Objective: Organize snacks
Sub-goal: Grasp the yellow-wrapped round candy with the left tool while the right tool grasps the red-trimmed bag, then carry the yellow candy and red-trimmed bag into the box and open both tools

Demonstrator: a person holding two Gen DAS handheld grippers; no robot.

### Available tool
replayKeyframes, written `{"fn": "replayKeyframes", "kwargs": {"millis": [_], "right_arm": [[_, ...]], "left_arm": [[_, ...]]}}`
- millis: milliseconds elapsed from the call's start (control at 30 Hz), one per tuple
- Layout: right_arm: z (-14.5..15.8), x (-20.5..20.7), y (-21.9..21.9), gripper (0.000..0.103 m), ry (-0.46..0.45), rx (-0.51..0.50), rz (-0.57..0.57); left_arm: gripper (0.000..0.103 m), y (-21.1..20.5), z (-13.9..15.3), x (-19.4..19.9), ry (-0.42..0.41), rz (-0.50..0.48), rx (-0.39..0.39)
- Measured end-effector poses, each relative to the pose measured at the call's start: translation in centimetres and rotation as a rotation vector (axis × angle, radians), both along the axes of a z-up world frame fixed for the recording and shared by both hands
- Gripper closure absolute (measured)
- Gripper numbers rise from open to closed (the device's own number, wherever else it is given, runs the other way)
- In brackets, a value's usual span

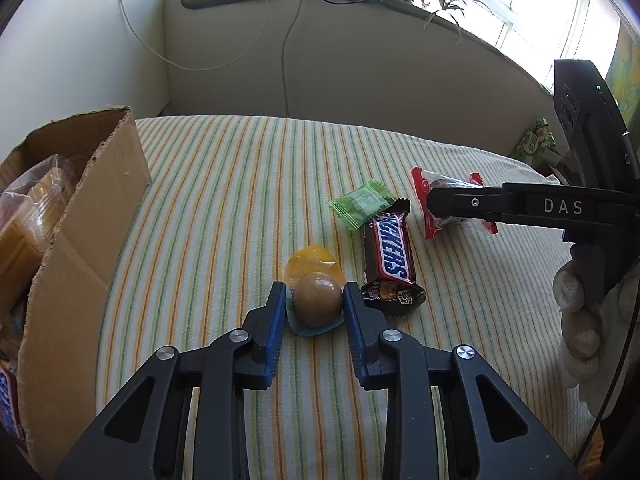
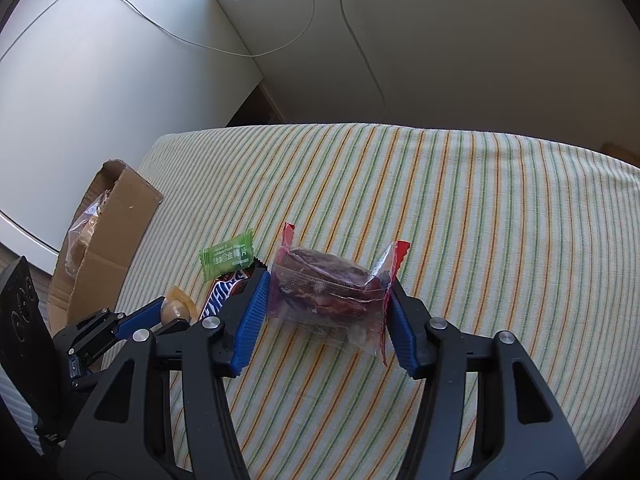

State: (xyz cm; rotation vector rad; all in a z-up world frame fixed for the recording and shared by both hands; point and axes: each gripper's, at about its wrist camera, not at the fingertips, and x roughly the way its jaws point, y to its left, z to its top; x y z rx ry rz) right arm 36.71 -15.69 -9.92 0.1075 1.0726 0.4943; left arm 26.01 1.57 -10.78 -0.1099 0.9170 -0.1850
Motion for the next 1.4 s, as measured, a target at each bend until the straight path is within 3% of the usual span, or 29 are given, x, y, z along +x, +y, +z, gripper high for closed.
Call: {"fn": "replayKeyframes", "kwargs": {"millis": [667, 1100, 1400], "right_arm": [[5.9, -5.3, 1.3, 0.045, -0.163, -0.035, 0.038], [9.4, -9.6, 6.5, 0.045, -0.253, -0.028, 0.151], [9.5, -10.9, 11.2, 0.045, -0.274, -0.03, 0.229]], "left_arm": [[0.076, 1.5, 4.8, -4.7, -0.128, 0.026, -0.017], [0.076, 4.9, 7.6, -7.8, -0.216, 0.102, 0.007], [0.076, 8.9, 8.4, -9.1, -0.249, 0.181, 0.02]]}}
